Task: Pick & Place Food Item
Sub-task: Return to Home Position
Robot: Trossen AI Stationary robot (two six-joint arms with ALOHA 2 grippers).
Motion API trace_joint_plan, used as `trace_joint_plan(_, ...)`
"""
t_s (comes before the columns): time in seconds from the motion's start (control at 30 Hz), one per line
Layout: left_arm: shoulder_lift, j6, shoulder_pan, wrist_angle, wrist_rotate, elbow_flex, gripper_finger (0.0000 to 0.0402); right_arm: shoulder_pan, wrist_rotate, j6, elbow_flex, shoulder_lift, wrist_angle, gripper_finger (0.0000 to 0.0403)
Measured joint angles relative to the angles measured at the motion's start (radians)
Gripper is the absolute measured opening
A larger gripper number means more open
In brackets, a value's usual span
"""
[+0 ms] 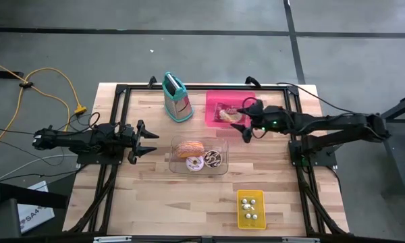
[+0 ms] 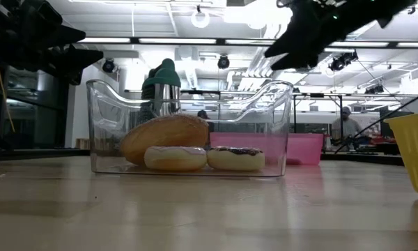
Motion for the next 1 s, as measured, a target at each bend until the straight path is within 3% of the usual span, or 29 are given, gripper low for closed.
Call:
trace_joint_plan(0.63,0.0,0.0,0.0,0.0,0.0,0.0,0.0246,-0.066,-0.035,-0.019,-0.415,-0.485,0.203,0.0325)
trace_joint_plan(1.0,0.0,0.0,0.0,0.0,0.0,0.0,0.0246,-0.066,-0.084,-0.048,-0.517,-0.631,0.228,0.0325)
